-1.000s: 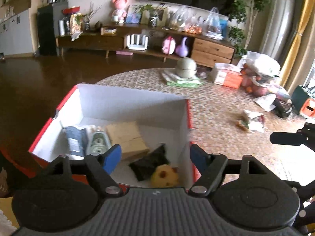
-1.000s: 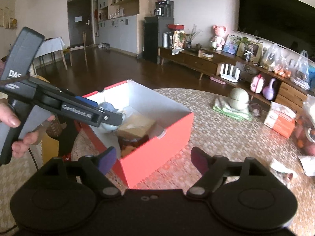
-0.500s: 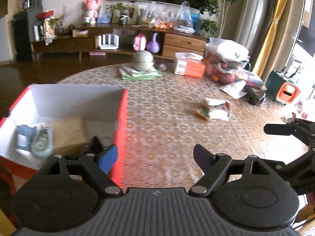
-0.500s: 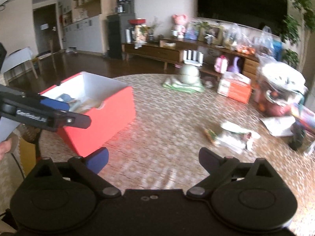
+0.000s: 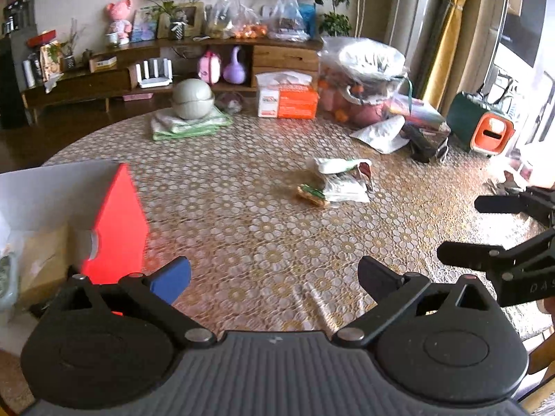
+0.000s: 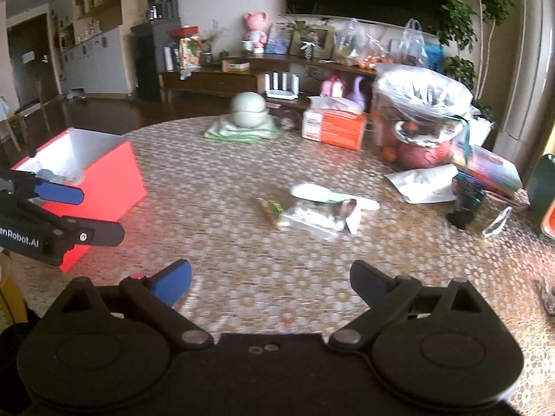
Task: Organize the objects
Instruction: 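Withdraw both tools from the box back toward the table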
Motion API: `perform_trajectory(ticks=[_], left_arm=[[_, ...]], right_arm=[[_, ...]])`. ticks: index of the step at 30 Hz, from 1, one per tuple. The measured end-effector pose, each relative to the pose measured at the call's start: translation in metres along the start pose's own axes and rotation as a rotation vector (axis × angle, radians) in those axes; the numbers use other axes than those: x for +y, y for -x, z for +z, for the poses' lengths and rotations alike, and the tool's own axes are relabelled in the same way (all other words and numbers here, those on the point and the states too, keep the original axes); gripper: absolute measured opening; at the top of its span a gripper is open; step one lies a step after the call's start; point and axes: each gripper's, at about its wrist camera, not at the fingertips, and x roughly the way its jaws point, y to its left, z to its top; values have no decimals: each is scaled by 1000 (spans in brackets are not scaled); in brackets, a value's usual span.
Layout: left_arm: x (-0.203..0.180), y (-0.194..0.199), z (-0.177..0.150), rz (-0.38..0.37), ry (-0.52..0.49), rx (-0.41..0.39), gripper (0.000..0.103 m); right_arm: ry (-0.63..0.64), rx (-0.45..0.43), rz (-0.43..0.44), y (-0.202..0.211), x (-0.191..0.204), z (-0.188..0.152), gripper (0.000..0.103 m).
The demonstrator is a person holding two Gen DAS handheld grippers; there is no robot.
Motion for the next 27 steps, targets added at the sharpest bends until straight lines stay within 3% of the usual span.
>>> perform_trajectory(ticks=[10, 27], left_arm=[[-29, -54, 16, -38, -77, 18, 103], [-48, -165, 46, 22, -215, 50, 103]], right_arm=[[-53, 11, -65, -34, -51, 13, 98], [-128, 88, -81, -126, -105, 34, 92]])
